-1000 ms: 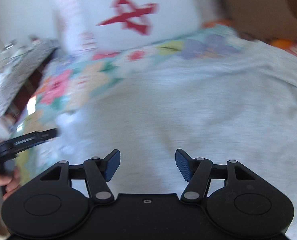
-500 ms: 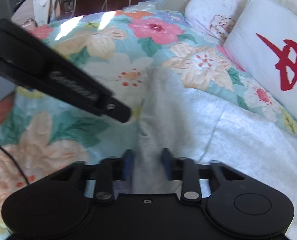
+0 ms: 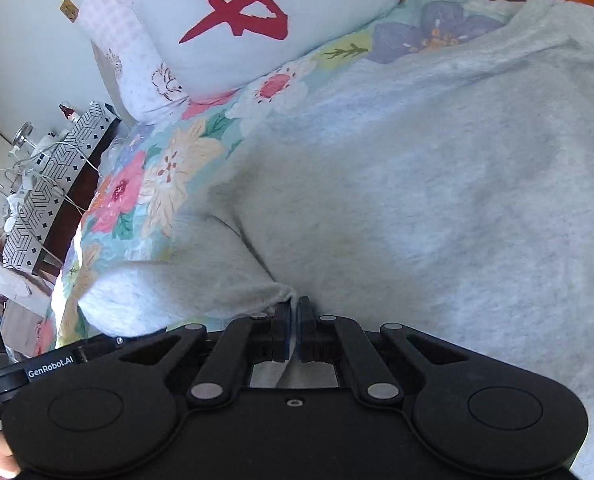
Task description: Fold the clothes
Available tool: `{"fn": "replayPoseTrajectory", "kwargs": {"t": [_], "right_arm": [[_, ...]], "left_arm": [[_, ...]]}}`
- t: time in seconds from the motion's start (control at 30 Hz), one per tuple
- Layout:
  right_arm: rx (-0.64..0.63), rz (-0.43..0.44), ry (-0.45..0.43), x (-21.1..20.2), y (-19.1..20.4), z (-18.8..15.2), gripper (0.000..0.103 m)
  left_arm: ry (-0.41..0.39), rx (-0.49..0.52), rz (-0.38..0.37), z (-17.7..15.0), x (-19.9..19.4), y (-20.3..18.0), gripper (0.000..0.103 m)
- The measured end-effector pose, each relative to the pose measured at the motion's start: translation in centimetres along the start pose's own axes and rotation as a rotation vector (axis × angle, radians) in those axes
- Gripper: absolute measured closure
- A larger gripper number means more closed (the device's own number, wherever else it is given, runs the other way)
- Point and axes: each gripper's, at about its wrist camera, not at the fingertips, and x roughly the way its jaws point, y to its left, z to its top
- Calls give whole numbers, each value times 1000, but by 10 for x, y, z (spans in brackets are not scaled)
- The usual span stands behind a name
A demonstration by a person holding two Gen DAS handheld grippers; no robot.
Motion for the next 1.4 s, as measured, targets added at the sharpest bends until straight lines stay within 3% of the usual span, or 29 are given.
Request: {"fn": "replayPoseTrajectory", "kwargs": {"t": [0.1,0.17,0.2,0.33,0.47,0.57,0.67,0.7,0.8,0.83,0.9,0.93,1.0,1.03,1.17,1.27,1.4], "right_arm": [[24,-25,-4,3,-1,-1,101],[-3,-58,-5,3,7,-1,100],[-43,-85,-7,2,14,-2,99],[-200,-196,-45,-15,38,-9,86],[-433,-255,-142,-34,66,-21,85],[-552,-205,-196,-40,80,-24,85],[-569,-120,-181,-27,81,-16,83],[-570,-160,-167,-18,81,-12,83],[-547,-273,-155,1,77,-2,73],[-526,-274,-148,5,74,1,67],[-485,-254,-137,11,66,4,67],[-466,-245,-133,12,63,5,68],[-426,-227,-140,11,55,5,81],[-406,-218,-143,10,52,4,91],[-276,-134,-179,-2,38,3,99],[-163,-37,-217,-16,29,2,99],[-35,112,-254,-29,18,2,99]], "left_arm": [[-21,71,-49,3,11,-16,73],[14,104,-102,10,19,-26,83],[38,103,-120,13,24,-29,103],[73,140,-119,28,36,-42,103],[60,148,-143,43,34,-50,103],[63,124,-182,52,35,-51,103],[83,120,-172,54,41,-54,103],[92,126,-159,52,44,-55,103],[95,161,-119,46,46,-56,101],[87,179,-105,44,46,-56,100],[71,202,-75,39,45,-55,93],[67,200,-66,38,45,-54,79],[60,184,-51,34,46,-50,52],[62,176,-48,33,46,-48,49],[125,158,-103,26,43,-47,49],[125,133,-167,19,36,-48,49],[108,146,-179,13,35,-51,48]]}}
